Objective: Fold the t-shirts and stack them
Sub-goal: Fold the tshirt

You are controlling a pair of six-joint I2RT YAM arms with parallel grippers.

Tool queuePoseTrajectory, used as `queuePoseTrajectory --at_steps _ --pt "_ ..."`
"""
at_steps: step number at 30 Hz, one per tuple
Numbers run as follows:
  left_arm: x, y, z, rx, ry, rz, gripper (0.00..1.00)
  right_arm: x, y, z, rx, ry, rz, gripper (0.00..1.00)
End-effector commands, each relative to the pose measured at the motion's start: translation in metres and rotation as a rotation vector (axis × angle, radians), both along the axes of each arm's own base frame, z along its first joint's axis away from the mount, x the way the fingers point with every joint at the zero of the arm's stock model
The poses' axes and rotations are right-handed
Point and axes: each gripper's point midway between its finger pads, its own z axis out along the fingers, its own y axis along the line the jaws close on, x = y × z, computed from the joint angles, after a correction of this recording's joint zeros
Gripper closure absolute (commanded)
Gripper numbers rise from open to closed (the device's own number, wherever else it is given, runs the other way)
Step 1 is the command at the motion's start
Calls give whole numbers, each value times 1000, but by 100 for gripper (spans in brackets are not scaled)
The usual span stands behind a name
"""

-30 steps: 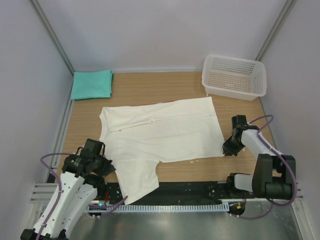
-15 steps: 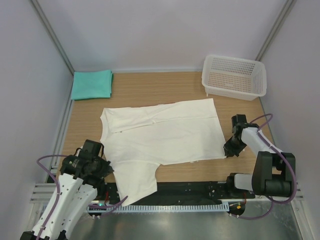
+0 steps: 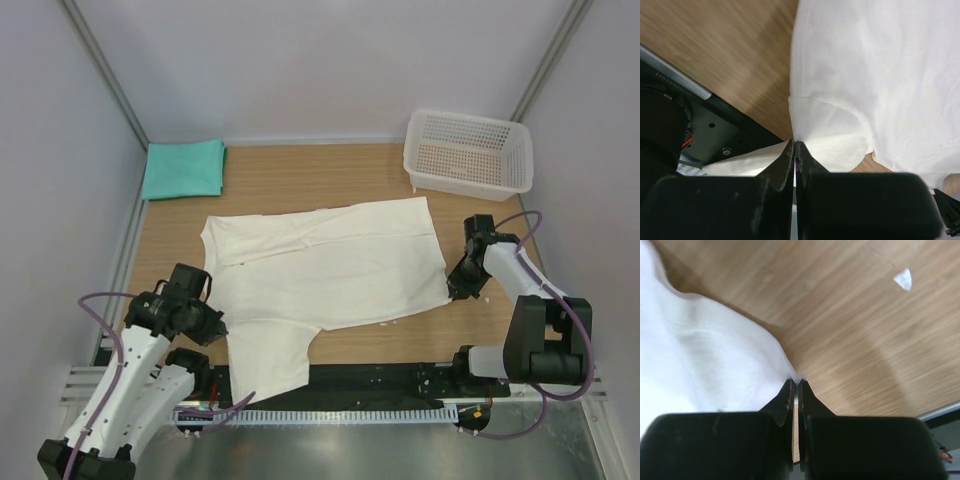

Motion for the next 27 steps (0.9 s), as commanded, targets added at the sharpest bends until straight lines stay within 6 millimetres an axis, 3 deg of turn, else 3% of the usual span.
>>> queuePoseTrajectory --at_steps 1,8,16,19,22,27 --pt "36 1 19 44 -109 -38 100 36 2 22 9 -103 109 99" --pt "75 5 44 112 -153 -97 100 79 16 35 97 -156 256 99" --pt "97 18 64 142 -186 -132 100 73 27 43 168 -118 282 99" --pt "90 15 58 120 -155 -144 100 48 25 39 155 -66 196 99" --pt "79 10 47 82 -128 -132 100 11 23 24 137 19 102 99" --pt "68 7 43 48 -126 -125 100 -21 8 15 54 120 -5 99"
